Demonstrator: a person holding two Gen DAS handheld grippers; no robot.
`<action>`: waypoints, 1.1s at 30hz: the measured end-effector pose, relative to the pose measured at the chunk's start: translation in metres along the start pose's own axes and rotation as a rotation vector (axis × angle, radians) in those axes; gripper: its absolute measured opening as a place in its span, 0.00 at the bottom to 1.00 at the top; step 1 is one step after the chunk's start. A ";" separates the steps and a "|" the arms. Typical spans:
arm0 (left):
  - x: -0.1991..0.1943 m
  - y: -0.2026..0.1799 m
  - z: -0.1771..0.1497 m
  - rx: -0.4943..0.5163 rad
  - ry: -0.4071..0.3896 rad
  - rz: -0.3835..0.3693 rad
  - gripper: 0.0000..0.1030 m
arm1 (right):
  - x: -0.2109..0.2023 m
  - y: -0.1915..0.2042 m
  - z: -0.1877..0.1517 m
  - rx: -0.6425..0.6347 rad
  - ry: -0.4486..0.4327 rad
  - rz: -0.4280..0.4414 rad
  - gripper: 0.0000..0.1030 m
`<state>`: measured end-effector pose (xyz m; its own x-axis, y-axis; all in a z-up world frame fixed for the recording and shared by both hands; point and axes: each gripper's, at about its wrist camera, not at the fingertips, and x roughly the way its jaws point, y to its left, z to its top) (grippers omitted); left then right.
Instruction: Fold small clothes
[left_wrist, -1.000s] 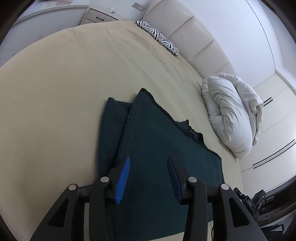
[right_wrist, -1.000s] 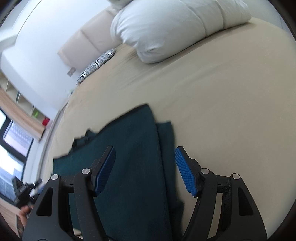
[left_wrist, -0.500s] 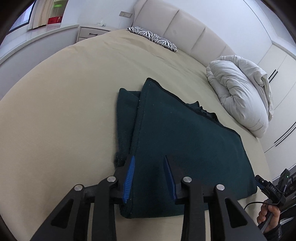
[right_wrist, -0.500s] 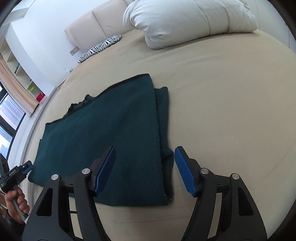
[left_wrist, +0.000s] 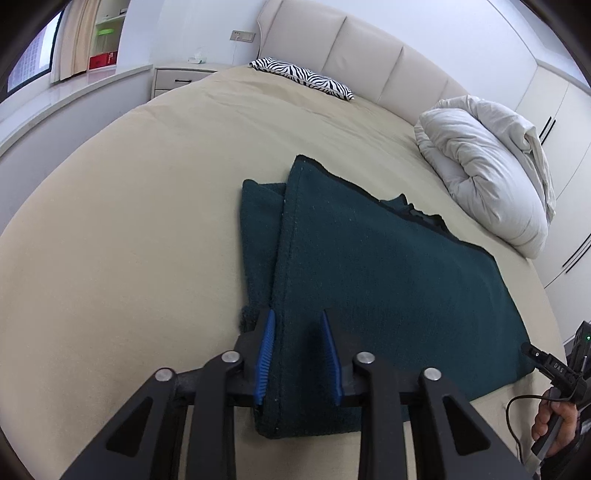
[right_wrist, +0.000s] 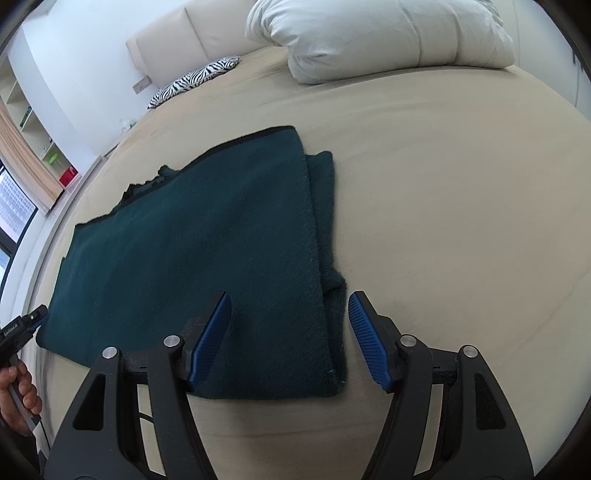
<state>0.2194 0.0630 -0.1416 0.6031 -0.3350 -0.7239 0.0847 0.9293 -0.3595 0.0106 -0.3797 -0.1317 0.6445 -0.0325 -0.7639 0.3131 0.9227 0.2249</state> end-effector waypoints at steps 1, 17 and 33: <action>0.001 0.001 -0.001 0.001 0.007 0.004 0.11 | 0.001 0.001 -0.001 -0.004 0.002 0.002 0.62; -0.019 0.021 -0.024 -0.048 -0.025 0.012 0.08 | -0.006 0.013 -0.005 -0.087 -0.002 -0.062 0.24; -0.009 0.035 -0.035 -0.097 -0.022 -0.028 0.12 | -0.027 -0.004 -0.016 -0.025 -0.027 -0.017 0.26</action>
<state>0.1899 0.0930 -0.1683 0.6189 -0.3564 -0.6999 0.0257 0.8998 -0.4355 -0.0194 -0.3769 -0.1211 0.6580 -0.0587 -0.7507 0.3072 0.9311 0.1965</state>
